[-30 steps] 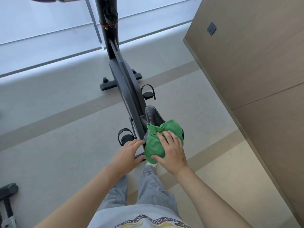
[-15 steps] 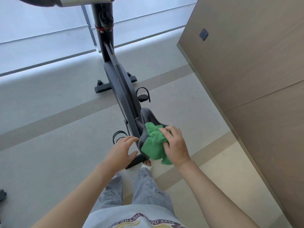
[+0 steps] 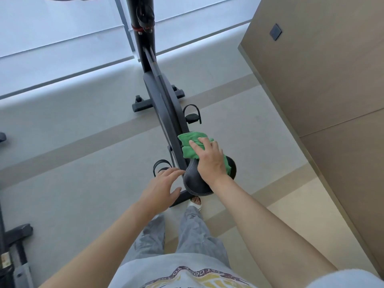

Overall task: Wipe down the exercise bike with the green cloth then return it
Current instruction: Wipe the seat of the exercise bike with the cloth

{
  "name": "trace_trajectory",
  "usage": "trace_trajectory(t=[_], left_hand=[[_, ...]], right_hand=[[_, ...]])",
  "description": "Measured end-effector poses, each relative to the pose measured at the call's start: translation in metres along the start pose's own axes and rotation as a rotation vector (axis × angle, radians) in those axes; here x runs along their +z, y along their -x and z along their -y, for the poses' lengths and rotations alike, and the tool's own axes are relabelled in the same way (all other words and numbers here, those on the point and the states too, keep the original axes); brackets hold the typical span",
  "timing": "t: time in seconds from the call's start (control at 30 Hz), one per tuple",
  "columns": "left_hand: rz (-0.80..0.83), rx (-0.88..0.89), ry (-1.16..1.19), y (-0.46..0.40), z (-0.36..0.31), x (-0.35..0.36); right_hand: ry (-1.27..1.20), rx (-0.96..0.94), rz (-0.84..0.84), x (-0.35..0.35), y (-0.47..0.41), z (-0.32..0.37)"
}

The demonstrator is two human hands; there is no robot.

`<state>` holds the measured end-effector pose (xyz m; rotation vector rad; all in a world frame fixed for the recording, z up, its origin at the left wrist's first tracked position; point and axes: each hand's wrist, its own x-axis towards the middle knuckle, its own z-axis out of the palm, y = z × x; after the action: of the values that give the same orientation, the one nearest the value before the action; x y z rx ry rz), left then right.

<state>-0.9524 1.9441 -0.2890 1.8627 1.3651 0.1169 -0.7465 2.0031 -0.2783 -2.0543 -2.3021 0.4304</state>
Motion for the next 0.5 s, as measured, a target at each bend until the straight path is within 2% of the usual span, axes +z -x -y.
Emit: trace_trajectory(t=[0.27, 0.43, 0.5], left_hand=[[0.031, 0.078, -0.021, 0.01, -0.001, 0.004], [0.038, 0.085, -0.03, 0.01, 0.0, 0.004], [0.042, 0.088, -0.025, 0.009, 0.0, 0.006]], right_hand=[[-0.034, 0.066, 0.03, -0.003, 0.073, -0.007], [-0.089, 0.098, 0.185, -0.01, 0.098, -0.023], [-0.127, 0.133, 0.181, -0.018, 0.098, -0.026]])
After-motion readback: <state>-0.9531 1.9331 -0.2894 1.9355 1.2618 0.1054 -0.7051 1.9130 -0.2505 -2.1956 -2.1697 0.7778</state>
